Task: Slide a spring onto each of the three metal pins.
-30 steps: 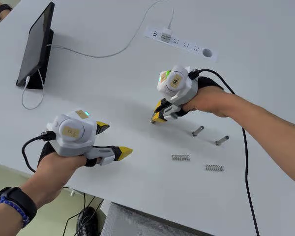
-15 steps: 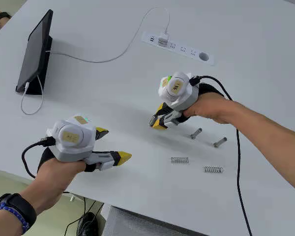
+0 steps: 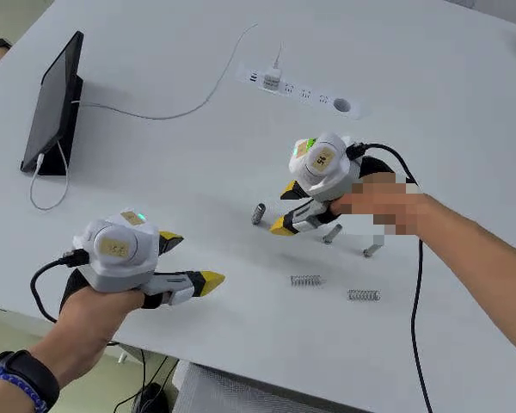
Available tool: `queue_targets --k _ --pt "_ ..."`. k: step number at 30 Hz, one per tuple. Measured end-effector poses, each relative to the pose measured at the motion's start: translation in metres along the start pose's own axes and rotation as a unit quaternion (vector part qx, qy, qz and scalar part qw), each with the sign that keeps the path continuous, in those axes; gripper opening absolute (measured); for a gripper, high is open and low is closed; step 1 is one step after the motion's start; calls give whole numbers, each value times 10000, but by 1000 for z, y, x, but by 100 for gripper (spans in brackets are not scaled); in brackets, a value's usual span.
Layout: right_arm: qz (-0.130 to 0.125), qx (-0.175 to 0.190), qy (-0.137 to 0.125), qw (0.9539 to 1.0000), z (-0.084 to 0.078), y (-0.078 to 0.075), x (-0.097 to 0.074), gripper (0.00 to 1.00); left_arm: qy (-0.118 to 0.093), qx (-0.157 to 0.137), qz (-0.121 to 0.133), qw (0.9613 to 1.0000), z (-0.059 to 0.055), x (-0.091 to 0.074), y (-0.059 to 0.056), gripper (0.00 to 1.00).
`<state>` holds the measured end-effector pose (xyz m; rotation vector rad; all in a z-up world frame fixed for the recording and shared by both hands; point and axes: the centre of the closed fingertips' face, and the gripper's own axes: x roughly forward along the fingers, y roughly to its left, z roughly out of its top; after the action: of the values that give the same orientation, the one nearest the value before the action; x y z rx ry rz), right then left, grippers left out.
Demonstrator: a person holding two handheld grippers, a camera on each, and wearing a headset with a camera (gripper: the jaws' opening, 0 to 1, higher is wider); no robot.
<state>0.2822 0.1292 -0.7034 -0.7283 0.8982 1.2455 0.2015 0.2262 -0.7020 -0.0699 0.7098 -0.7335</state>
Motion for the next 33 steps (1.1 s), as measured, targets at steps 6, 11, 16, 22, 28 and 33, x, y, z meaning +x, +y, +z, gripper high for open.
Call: queue_targets --k 6,11,16,22,28,33 --pt "-125 114 -164 9997 -4 0 -8 46 -42 -32 39 10000 2 -4 -2 60" --pt "-176 279 -284 9991 -11 7 -11 48 -73 -34 75 9999 5 -7 -3 60" --pt "-263 359 -383 9983 -18 13 -17 50 -113 -74 107 9999 8 -9 -2 60" --pt "-372 524 -473 9968 -28 20 -26 51 -146 -71 121 9998 11 -8 -4 60" --pt "-455 745 -565 9946 -40 24 -33 53 -163 -52 111 9998 14 -6 -6 61" --pt "-487 944 -706 9918 -47 29 -39 55 -145 -15 101 9998 15 -3 -7 61"
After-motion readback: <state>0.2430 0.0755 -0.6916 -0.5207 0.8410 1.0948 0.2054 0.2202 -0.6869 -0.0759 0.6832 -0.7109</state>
